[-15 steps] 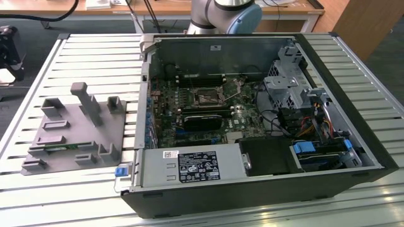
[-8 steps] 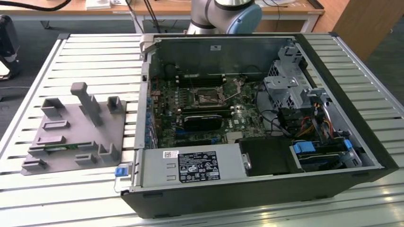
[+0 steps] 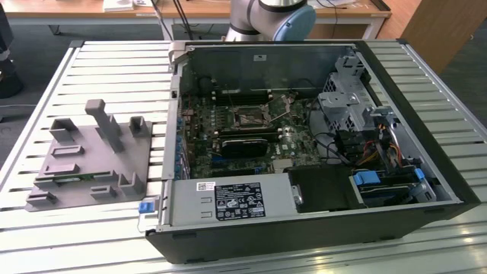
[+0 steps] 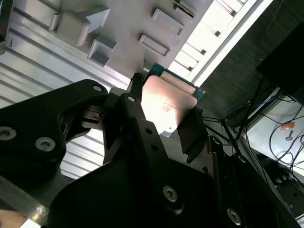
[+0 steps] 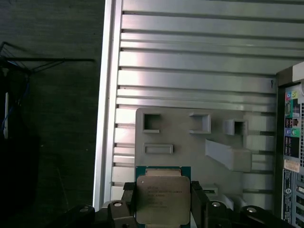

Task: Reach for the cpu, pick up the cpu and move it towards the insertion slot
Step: 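Pick up the cpu and move it towards the insertion slot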

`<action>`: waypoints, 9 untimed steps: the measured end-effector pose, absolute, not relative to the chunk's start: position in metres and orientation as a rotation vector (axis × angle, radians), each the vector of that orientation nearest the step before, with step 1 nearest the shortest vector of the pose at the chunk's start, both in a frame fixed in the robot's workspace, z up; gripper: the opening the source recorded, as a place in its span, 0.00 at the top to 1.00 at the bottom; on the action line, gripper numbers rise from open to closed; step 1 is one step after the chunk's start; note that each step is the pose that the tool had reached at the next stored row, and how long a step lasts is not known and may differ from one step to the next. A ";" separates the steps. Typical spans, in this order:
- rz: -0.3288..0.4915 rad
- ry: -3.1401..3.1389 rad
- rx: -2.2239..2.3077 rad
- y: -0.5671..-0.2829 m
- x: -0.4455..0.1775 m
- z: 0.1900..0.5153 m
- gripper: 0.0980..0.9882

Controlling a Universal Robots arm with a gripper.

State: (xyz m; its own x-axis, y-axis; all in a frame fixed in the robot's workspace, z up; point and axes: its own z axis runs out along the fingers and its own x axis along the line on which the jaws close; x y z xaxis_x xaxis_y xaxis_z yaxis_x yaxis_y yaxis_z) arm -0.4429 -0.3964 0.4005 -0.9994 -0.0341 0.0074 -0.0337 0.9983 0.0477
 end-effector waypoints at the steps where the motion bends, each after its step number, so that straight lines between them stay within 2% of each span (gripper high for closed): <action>1: -0.075 -3.132 0.053 -0.396 -0.443 0.404 0.50; 9: -0.075 -3.132 0.053 -0.395 -0.428 0.410 0.50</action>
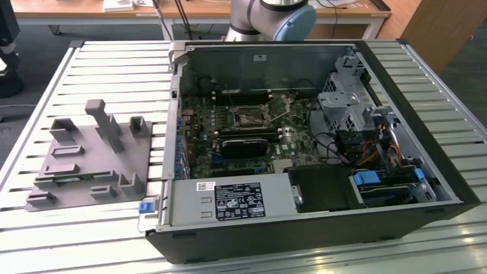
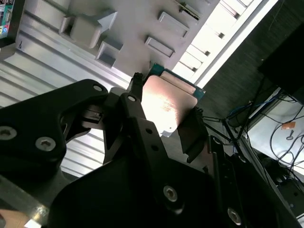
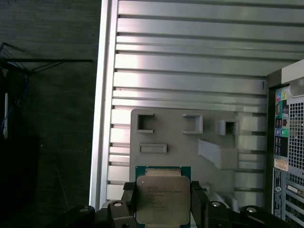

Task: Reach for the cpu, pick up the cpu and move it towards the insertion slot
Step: 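Pick up the cpu and move it towards the insertion slot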

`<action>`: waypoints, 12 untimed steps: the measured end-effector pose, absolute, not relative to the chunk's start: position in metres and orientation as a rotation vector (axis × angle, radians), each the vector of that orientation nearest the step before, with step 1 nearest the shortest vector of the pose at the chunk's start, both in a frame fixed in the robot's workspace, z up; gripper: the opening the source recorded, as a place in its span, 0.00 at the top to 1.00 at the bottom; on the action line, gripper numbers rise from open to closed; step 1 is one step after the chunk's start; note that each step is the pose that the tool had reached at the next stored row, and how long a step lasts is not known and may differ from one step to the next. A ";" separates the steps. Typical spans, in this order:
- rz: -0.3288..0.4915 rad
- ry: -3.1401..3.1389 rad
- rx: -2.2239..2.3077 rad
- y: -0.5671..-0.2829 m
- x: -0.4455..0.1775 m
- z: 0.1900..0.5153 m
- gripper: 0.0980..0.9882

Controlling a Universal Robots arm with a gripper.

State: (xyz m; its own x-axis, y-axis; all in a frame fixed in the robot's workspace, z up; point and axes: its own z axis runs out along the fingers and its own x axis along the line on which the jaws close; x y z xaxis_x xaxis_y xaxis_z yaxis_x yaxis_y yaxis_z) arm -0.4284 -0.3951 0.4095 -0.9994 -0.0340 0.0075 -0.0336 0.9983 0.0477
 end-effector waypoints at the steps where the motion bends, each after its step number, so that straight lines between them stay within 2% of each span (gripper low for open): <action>1: -0.074 -3.132 0.053 -0.395 -0.425 0.410 0.50; 12: -0.075 -3.132 0.053 -0.394 -0.386 0.410 0.50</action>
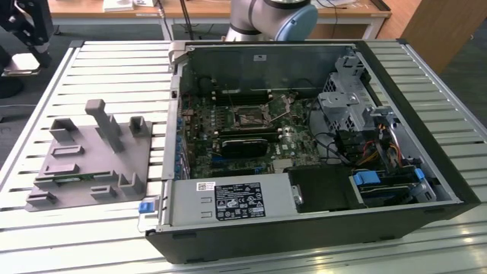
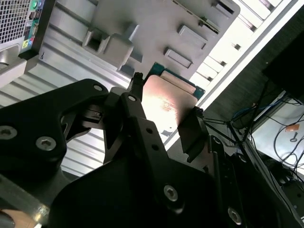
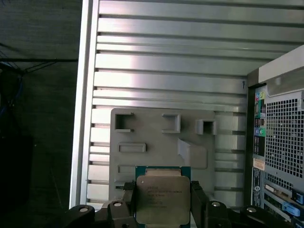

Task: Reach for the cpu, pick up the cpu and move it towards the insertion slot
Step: 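Pick up the cpu and move it towards the insertion slot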

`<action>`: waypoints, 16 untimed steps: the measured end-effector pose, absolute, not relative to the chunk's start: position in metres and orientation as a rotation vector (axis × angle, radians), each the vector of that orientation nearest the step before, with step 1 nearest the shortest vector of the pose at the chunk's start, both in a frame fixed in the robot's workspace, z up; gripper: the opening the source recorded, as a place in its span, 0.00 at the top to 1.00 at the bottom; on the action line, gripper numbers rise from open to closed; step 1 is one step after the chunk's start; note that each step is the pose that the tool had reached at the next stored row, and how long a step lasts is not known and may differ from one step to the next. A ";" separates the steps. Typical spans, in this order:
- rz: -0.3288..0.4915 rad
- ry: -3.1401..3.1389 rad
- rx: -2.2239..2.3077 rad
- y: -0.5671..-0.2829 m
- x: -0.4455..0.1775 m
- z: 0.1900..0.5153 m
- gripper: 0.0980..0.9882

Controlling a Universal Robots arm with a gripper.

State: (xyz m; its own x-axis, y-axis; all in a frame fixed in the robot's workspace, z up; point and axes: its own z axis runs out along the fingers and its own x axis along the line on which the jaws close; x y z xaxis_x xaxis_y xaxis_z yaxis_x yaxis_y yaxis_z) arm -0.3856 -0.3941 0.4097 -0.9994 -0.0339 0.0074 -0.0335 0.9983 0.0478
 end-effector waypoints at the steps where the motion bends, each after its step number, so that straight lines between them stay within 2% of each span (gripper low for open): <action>1: -0.075 -3.132 0.053 -0.394 -0.382 0.410 0.50; 16: -0.075 -3.132 0.053 -0.392 -0.328 0.410 0.50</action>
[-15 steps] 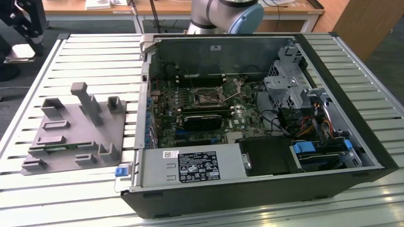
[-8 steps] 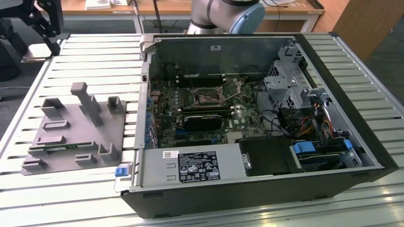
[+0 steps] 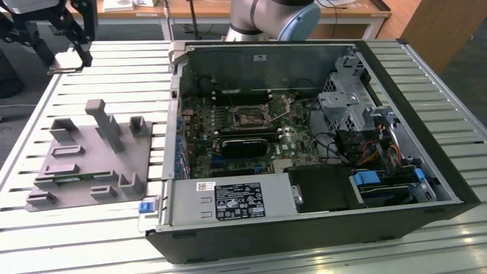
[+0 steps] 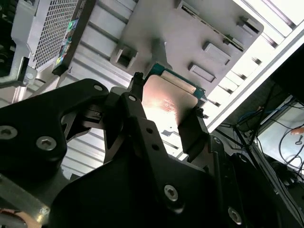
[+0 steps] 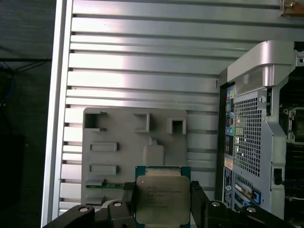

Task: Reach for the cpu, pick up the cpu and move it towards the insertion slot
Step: 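Pick up the cpu and move it towards the insertion slot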

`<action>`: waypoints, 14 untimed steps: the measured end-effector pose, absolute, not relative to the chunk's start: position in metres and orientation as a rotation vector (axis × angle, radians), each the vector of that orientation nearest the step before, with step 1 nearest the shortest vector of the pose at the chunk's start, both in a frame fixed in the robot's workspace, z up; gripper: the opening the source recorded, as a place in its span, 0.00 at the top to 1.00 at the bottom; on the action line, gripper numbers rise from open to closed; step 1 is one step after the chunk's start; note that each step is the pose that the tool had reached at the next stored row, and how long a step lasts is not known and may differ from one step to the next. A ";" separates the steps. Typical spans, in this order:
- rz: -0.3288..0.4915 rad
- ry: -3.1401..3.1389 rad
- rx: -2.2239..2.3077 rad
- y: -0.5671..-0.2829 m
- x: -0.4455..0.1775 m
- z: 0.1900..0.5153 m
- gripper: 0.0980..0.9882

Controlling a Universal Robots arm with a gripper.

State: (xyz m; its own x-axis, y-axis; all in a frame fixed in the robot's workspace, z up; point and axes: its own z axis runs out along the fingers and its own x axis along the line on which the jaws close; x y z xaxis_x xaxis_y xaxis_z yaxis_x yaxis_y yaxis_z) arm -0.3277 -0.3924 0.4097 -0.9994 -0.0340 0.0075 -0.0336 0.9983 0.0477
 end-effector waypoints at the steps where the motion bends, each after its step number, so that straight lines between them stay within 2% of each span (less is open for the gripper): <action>1: -0.075 -3.132 0.053 -0.392 -0.324 0.410 0.50; 14: -0.075 -3.132 0.053 -0.388 -0.283 0.410 0.50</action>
